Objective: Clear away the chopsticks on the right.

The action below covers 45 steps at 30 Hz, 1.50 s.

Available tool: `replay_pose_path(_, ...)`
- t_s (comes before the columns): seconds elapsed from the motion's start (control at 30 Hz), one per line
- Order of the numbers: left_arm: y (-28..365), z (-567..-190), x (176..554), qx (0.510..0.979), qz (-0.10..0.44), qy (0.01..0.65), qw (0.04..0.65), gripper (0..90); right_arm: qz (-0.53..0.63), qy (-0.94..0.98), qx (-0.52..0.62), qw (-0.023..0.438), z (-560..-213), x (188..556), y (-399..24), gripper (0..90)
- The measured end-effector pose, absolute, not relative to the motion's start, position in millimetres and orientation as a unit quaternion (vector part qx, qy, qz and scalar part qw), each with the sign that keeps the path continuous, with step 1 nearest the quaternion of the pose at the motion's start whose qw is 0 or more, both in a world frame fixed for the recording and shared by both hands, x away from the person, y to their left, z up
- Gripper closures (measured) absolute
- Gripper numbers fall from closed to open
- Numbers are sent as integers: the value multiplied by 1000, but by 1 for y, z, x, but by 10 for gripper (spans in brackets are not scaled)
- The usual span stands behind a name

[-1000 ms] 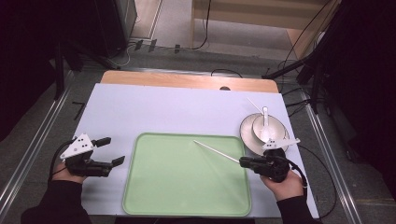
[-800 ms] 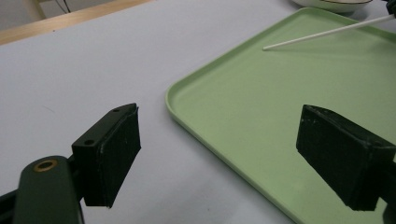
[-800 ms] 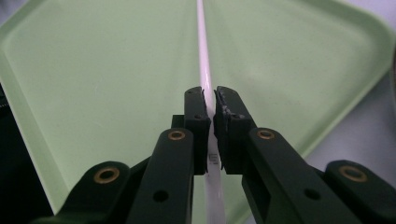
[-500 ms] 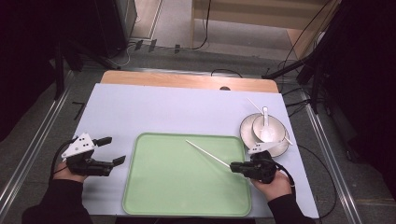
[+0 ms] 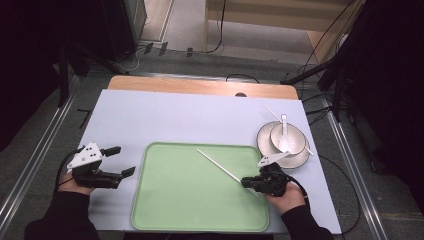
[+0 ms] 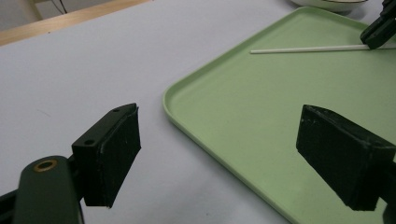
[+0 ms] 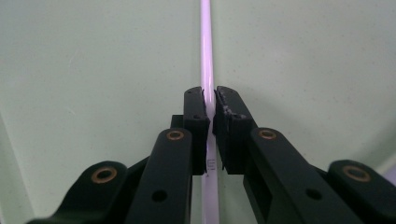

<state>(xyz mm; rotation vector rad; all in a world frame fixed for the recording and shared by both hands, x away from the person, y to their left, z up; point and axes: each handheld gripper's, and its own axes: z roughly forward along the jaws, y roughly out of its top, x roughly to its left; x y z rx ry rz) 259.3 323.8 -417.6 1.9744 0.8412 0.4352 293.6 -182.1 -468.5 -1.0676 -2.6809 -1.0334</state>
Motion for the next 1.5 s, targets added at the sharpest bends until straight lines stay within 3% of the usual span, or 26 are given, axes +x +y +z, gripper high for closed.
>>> replay_pose_path(0.13, 324, -418, 259, 801, 177, 342, 458, 135, -339, -875, -344, 38, -469, 294, -182, 834)
replay_pose_path(0.37, 323, -418, 259, 802, 175, 341, 459, 135, -344, -874, -339, 46, -469, 293, -181, 747)
replay_pose_path(0.5, 324, -417, 259, 802, 176, 341, 459, 135, -363, -863, -346, 50, -462, 293, -181, 604)
replay_pose_path(0.87, 323, -417, 259, 802, 175, 340, 459, 135, -432, -826, -362, 13, -436, 293, -198, 384)
replay_pose_path(1.17, 323, -418, 259, 802, 175, 340, 458, 136, -443, -818, -365, 27, -427, 297, -204, 362)
replay_pose_path(1.5, 323, -418, 259, 804, 177, 339, 456, 135, -447, -822, -353, -12, -408, 306, -210, 285)
